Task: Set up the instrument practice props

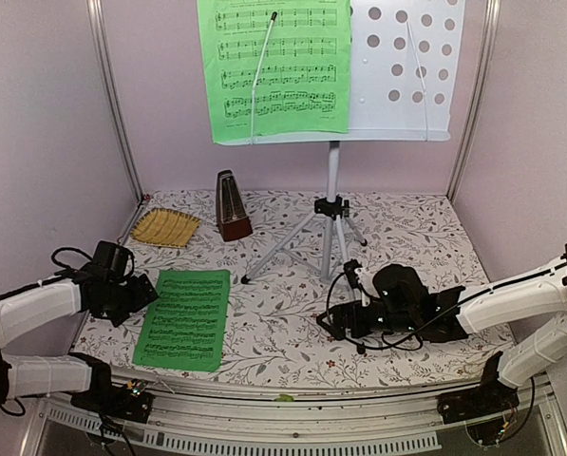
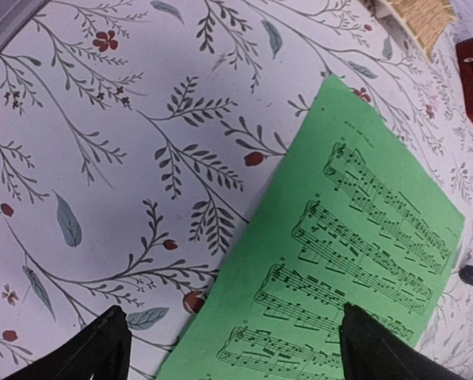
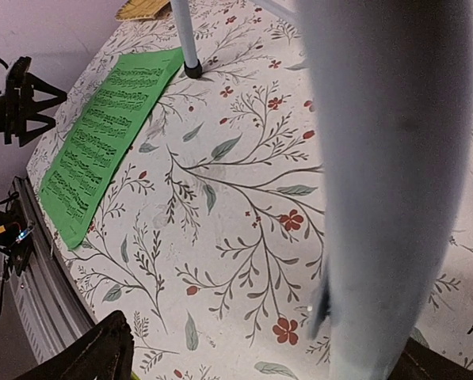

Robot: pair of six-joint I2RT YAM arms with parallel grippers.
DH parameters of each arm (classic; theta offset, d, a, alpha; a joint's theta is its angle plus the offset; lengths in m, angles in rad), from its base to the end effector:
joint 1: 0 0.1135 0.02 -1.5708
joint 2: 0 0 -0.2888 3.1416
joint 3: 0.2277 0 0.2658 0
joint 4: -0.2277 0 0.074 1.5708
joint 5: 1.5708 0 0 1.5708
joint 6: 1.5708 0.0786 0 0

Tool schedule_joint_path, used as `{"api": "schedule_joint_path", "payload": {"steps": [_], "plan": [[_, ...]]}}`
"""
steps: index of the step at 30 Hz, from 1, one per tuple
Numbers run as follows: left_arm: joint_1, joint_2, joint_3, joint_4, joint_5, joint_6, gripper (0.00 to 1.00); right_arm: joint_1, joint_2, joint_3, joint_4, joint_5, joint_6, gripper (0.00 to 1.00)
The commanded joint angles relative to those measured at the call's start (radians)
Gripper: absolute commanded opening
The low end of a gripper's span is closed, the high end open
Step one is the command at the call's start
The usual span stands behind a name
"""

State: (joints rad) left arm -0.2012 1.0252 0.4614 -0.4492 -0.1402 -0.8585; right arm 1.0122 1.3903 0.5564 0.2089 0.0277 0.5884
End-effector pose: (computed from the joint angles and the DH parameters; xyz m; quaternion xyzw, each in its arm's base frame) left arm 0.1996 -0.0295 0.1439 -0.3278 0.9014 -0.0807 0.2710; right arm 0.1663 0.2620 0.1569 -0.1810 0.8716 0.3182 0.3260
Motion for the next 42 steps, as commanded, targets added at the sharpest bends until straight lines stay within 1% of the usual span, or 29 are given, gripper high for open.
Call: {"api": "schedule_joint_path", "payload": {"steps": [1, 6, 10, 19, 21, 26, 28, 30, 32, 35, 39, 40, 42], "plan": [[0.039, 0.059, -0.006, 0.021, 0.011, 0.054, 0.92, 0.026, 0.028, 0.03, 0.102, -0.05, 0.016, 0.96], [0.038, 0.16, 0.014, 0.046, 0.065, 0.125, 0.91, 0.05, 0.074, 0.056, 0.123, -0.064, 0.012, 0.96], [0.019, 0.201, 0.003, 0.056, 0.112, 0.151, 0.85, 0.058, 0.09, 0.072, 0.126, -0.06, -0.002, 0.96], [-0.124, 0.223, 0.002, 0.011, 0.11, 0.059, 0.78, 0.058, 0.049, 0.058, 0.118, -0.047, -0.025, 0.96], [-0.149, 0.226, 0.01, 0.01, 0.117, 0.038, 0.74, 0.057, 0.053, 0.064, 0.118, -0.053, -0.031, 0.96], [-0.205, 0.259, 0.046, 0.012, 0.122, 0.016, 0.59, 0.058, 0.061, 0.084, 0.111, -0.063, -0.043, 0.96], [-0.21, 0.274, 0.064, 0.009, 0.119, 0.02, 0.49, 0.058, 0.062, 0.088, 0.105, -0.062, -0.05, 0.96], [-0.214, 0.292, 0.08, 0.009, 0.113, 0.027, 0.43, 0.058, 0.062, 0.094, 0.097, -0.059, -0.054, 0.96], [-0.216, 0.31, 0.094, 0.01, 0.108, 0.034, 0.34, 0.057, 0.061, 0.096, 0.092, -0.056, -0.06, 0.96], [-0.222, 0.337, 0.114, 0.018, 0.108, 0.045, 0.23, 0.058, 0.056, 0.095, 0.087, -0.052, -0.063, 0.96], [-0.232, 0.346, 0.15, -0.002, 0.086, 0.063, 0.03, 0.057, 0.043, 0.095, 0.076, -0.038, -0.063, 0.97], [-0.234, 0.344, 0.158, -0.01, 0.079, 0.067, 0.0, 0.057, 0.039, 0.094, 0.071, -0.034, -0.062, 0.97], [-0.235, 0.333, 0.178, -0.033, 0.061, 0.075, 0.0, 0.057, 0.024, 0.095, 0.06, -0.023, -0.063, 0.97]]}}
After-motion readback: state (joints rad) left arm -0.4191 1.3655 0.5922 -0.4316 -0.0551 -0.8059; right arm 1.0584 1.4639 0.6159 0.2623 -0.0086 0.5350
